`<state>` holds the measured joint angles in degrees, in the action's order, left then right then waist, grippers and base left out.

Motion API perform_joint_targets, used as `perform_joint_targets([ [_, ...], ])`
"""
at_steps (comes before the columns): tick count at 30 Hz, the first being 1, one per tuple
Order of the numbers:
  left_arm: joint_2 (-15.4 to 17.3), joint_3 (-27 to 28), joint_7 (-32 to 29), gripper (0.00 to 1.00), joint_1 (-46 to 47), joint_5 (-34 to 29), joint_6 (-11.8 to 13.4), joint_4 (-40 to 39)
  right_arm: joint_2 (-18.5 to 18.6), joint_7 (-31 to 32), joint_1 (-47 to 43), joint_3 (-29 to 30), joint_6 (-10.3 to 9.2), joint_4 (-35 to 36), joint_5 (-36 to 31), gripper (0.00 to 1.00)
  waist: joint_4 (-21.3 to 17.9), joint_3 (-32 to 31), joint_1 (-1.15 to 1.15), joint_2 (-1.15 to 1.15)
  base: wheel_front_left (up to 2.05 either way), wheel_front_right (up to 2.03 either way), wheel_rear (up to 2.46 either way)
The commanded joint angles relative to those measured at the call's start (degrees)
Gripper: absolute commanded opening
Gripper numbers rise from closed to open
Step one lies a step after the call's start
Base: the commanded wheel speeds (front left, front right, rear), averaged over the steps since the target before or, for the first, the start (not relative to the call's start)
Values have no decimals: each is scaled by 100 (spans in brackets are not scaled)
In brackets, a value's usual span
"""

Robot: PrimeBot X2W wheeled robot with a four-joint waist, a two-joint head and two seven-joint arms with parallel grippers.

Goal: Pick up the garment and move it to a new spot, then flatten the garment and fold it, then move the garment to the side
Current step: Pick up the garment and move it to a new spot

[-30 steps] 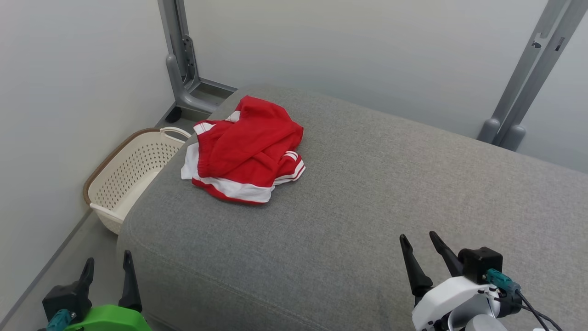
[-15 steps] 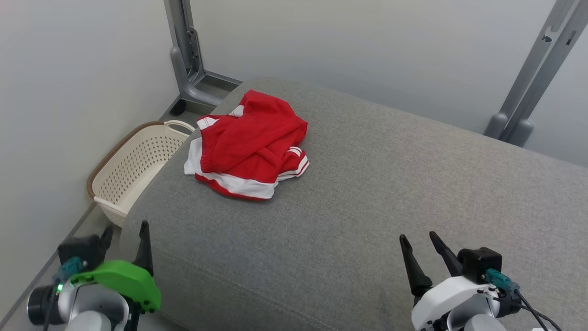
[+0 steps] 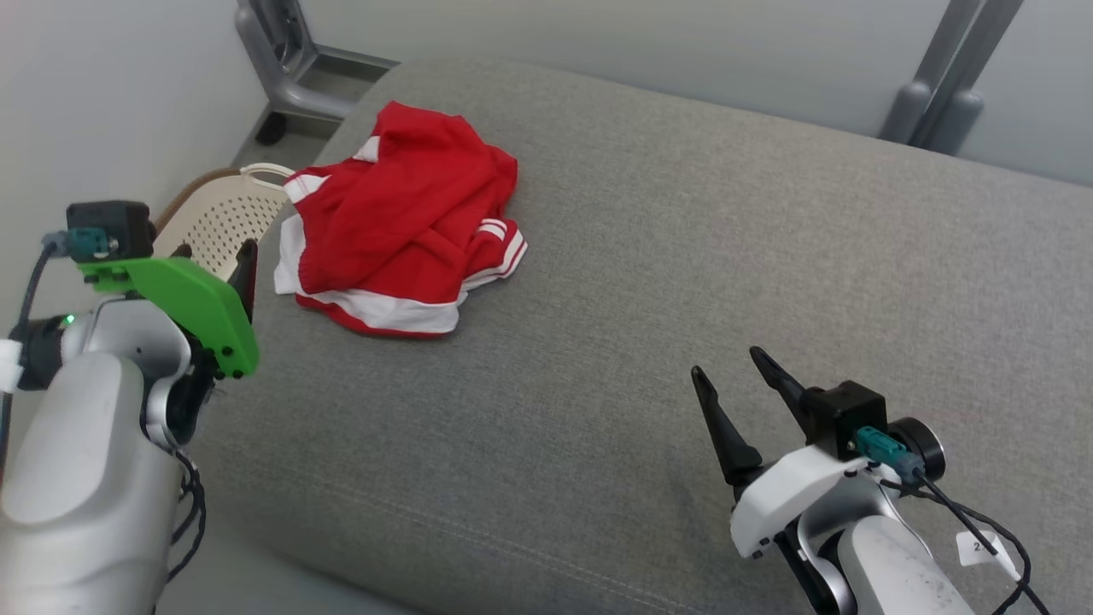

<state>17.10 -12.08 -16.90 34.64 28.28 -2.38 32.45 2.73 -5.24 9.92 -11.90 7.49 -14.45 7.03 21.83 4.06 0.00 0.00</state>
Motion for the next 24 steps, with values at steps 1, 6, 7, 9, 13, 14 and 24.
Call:
perform_joint_targets([
  [1,40,-15,-120,100,258,43,-72,122,27,78,115,-30,0,147,-57,100,-697,818,0,0,0,0,0],
  [6,159,-150,-601,100,900,105,-272,566,28,310,112,-107,0,559,-282,100,-983,1184,0,0,0,0,0],
  [7,188,-167,-725,100,1000,155,-301,649,28,350,108,-108,0,626,-314,100,-1021,1245,0,0,0,0,0],
  [9,262,-245,-931,100,1176,135,-351,768,25,410,75,-108,0,731,-362,100,-1087,1329,0,0,0,0,0],
  [13,392,-363,-1276,100,1457,121,-396,989,25,495,-29,-89,-1,903,-431,100,-1187,1472,0,0,0,0,0],
  [14,423,-389,-1335,100,1498,91,-388,1038,25,498,-54,-87,0,928,-436,100,-1209,1499,0,0,0,0,0],
  [24,542,-414,-1417,46,1723,-74,68,1286,24,541,-112,-125,0,1013,-416,100,-1325,1606,0,0,0,0,0],
])
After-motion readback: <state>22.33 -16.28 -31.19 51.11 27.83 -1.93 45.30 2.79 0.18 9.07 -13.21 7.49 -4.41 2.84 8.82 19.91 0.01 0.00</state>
